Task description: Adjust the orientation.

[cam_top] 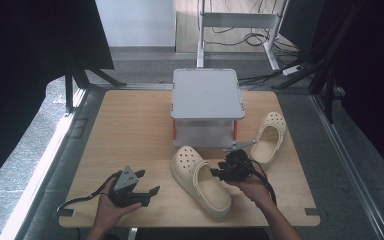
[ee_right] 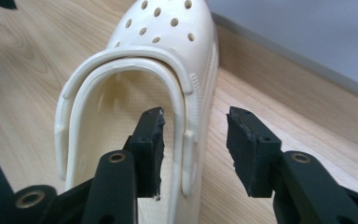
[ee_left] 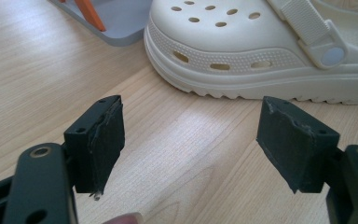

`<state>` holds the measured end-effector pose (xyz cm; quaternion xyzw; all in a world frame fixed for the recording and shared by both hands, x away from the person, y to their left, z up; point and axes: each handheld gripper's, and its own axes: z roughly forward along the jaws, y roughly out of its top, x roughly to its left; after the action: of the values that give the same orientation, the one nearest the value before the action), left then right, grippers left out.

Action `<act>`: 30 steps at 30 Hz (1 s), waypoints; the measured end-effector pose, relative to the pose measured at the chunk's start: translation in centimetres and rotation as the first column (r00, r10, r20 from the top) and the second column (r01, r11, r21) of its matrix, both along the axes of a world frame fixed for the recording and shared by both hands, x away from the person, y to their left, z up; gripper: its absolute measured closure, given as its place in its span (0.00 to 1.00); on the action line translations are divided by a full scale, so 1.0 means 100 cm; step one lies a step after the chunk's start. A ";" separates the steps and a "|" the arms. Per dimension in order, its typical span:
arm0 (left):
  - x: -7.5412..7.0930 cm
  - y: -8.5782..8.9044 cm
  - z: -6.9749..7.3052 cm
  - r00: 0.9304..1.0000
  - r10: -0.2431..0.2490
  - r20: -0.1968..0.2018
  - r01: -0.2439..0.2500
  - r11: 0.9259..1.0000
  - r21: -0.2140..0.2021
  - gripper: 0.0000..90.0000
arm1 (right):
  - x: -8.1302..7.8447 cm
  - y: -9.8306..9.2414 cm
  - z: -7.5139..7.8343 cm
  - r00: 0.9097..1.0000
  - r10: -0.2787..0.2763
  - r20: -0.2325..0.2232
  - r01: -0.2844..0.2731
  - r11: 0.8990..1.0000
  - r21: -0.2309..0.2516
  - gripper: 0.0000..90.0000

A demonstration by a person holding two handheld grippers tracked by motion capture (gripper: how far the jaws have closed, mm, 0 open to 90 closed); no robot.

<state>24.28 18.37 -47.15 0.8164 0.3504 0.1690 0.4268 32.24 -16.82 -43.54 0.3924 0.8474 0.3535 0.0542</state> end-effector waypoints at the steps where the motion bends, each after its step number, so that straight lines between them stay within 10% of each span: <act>1: 0.000 0.000 0.000 1.000 0.000 0.000 0.000 1.000 0.000 0.27 | 0.000 0.000 0.000 1.000 0.000 0.000 0.000 1.000 0.000 0.62; 11: -0.001 0.001 0.002 1.000 0.010 0.001 -0.010 1.000 -0.004 0.27 | 0.006 -0.029 0.007 0.998 -0.065 0.015 0.064 0.997 0.047 0.65; 30: -0.002 0.002 0.003 1.000 0.013 0.000 -0.013 1.000 -0.008 0.26 | 0.052 -0.059 -0.024 0.968 -0.252 -0.022 0.248 0.962 -0.117 0.78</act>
<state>24.09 18.56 -46.81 0.8124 0.3562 0.1704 0.4290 37.43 -22.69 -45.95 0.4988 0.8107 0.2878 0.1053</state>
